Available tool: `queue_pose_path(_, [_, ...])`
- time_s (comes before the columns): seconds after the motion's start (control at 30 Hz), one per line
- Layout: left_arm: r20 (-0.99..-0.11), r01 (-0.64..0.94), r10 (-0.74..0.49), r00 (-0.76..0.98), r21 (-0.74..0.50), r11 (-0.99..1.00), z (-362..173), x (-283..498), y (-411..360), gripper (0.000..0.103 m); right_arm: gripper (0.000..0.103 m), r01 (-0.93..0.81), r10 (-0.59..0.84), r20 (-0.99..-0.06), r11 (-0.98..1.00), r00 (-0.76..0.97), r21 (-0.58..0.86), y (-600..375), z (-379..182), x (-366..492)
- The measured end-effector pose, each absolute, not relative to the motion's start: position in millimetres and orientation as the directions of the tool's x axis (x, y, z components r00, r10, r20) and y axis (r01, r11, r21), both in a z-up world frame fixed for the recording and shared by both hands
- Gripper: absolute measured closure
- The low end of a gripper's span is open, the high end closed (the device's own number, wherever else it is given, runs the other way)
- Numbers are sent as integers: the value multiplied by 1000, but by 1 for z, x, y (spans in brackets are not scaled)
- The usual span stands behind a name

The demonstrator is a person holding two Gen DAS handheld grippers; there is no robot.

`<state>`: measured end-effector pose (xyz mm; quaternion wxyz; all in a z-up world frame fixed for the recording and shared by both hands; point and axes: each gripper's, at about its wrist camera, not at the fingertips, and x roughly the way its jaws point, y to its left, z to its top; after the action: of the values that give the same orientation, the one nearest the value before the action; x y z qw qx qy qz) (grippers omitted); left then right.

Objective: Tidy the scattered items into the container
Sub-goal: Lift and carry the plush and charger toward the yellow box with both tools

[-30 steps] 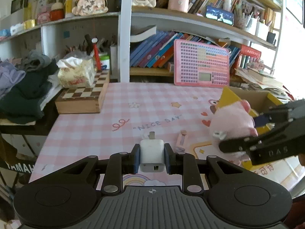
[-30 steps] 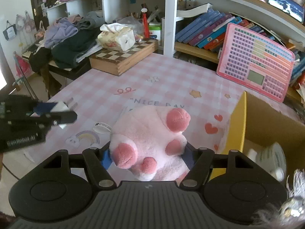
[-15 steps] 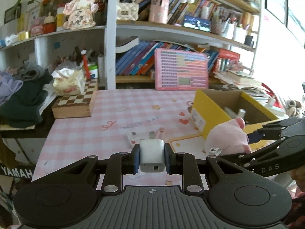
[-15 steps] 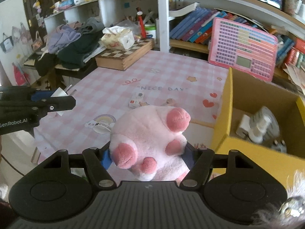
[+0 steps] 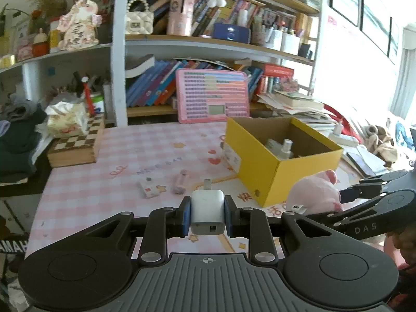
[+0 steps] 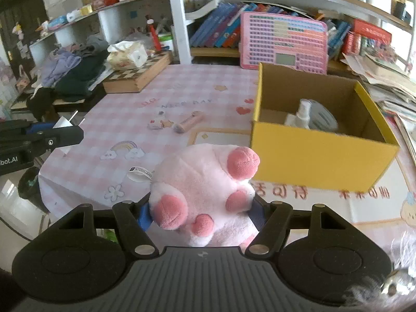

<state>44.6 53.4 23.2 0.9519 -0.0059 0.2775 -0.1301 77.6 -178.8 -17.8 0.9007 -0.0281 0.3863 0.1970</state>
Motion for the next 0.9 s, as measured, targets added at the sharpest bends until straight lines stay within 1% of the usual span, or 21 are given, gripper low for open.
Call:
queue_pose_path(0.53, [-517,345,-332,789,-74,936,24,40,24,78,35,-268,262,-702,958,662,105,-212,-18,55])
queue_pose_path(0.9, [-506,419,-393,768,-67,905,26,53,-9,78,35,-190,206,-693,977,691,102,-246,-15,55])
